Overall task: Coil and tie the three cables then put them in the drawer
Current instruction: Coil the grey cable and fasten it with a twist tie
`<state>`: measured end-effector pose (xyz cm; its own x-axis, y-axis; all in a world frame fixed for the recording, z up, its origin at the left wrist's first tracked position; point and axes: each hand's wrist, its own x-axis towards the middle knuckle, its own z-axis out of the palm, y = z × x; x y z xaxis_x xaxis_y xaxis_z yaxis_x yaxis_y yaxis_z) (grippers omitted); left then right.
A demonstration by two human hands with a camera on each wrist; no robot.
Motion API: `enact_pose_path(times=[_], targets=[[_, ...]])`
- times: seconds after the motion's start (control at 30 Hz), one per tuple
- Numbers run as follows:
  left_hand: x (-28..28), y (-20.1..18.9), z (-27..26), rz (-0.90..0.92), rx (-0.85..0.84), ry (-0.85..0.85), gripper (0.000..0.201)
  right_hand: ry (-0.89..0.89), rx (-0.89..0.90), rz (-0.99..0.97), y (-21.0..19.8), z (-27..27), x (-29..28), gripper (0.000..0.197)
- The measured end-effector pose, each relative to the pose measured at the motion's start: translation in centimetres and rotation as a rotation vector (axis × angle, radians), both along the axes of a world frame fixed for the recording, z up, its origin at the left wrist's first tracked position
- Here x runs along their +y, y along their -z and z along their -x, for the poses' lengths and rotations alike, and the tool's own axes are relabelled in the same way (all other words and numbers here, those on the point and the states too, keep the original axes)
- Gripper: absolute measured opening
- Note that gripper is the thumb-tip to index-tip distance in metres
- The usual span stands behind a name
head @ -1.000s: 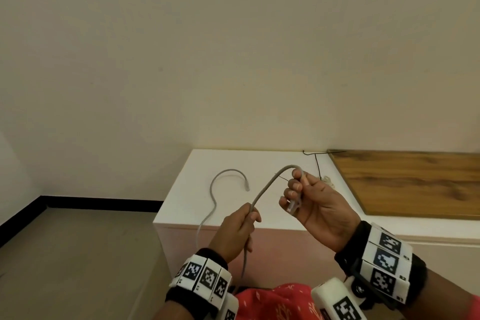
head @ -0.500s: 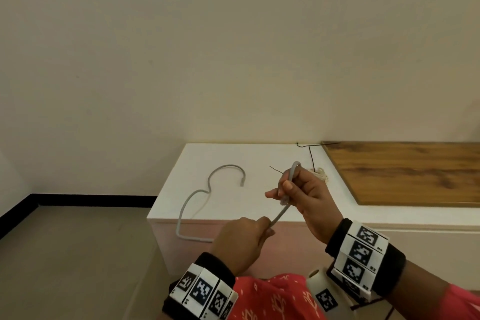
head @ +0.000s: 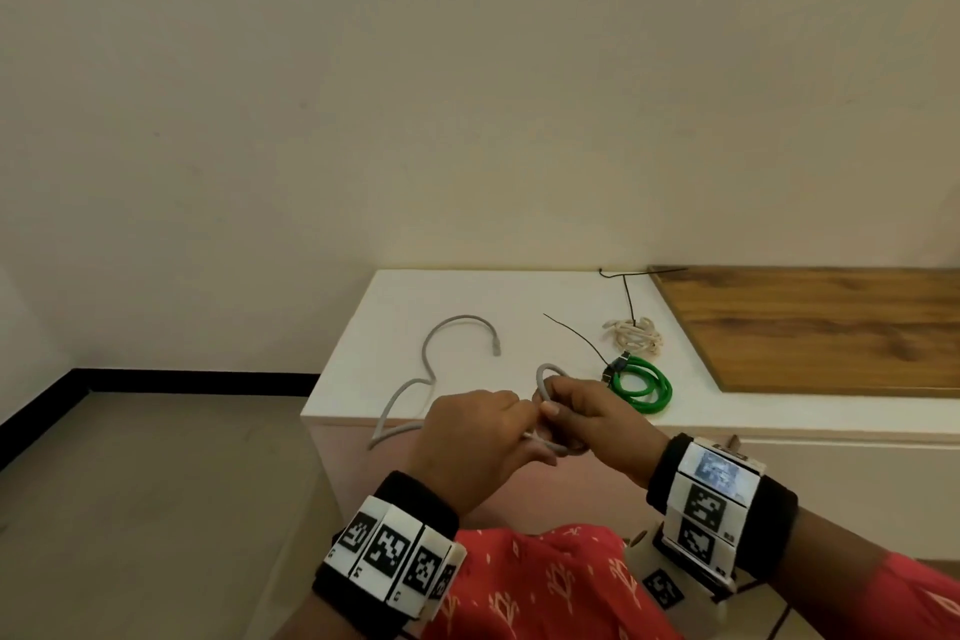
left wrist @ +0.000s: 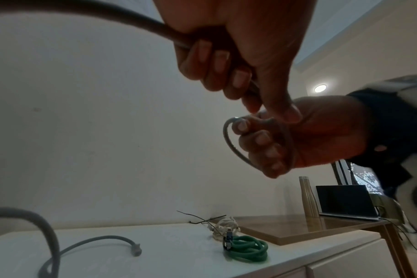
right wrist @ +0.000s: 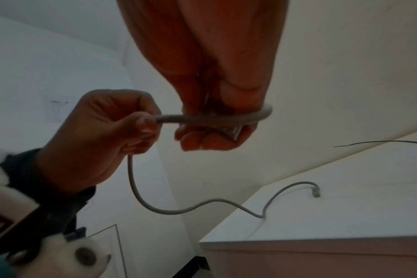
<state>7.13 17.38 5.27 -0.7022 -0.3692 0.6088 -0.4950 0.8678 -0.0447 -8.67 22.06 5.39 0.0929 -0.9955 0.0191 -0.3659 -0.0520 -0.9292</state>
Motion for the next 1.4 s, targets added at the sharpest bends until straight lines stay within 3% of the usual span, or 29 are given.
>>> enact_pose_path(times=[0.07,0.27,0.4,0.5,0.77,0.97,1.13,1.2,1.27,1.33,1.4], targets=[[-0.2,-0.6,-0.3,-0.043,0.03,-0.007,0.044,-0.067,0.014,-0.054,0.1,-0.5,0.3,0.025],[-1.8,-0.8,-1.4,-0.321,0.158,0.042,0.045,-0.152,-0.197,-0.183,-1.0,-1.4,1.0,0.042],[-2.8,-0.7,-2.0,-0.572,0.344,0.101,0.041,-0.09,-0.417,-0.237,-1.8,-1.0,1.0,0.035],[-3.9,-0.4,-3.1,-0.721,0.505,0.126,0.024,-0.098,-0.567,-0.314,-2.4,0.0,0.8,0.035],[-4.2,2.1,-4.4,-1.05,0.672,0.206,0.025,-0.384,-1.082,-0.328,-4.2,1.9,0.0,0.023],[-3.6,3.5,-3.3,-0.919,0.577,0.223,0.03,-0.415,-1.299,-0.175,-4.6,1.7,-0.1,0.044],[-2.4,2.4,-1.6,-0.435,0.352,0.101,0.035,-0.368,-1.373,0.015,-4.6,1.7,-0.4,0.043],[-2.0,2.1,-1.0,-0.226,0.199,0.045,0.04,-0.208,-1.291,0.114,-5.0,1.3,-0.1,0.024],[-1.4,2.5,-0.4,-0.066,0.057,0.031,0.061,-0.05,-1.171,0.211,-5.1,0.8,0.2,0.015],[-1.2,2.8,0.1,0.036,-0.012,-0.002,0.075,-0.028,-1.097,0.27,-4.7,0.3,0.1,0.018],[-1.1,3.2,0.6,0.084,-0.02,-0.02,0.063,-0.009,-0.997,0.313,-4.0,-0.1,0.0,0.03]])
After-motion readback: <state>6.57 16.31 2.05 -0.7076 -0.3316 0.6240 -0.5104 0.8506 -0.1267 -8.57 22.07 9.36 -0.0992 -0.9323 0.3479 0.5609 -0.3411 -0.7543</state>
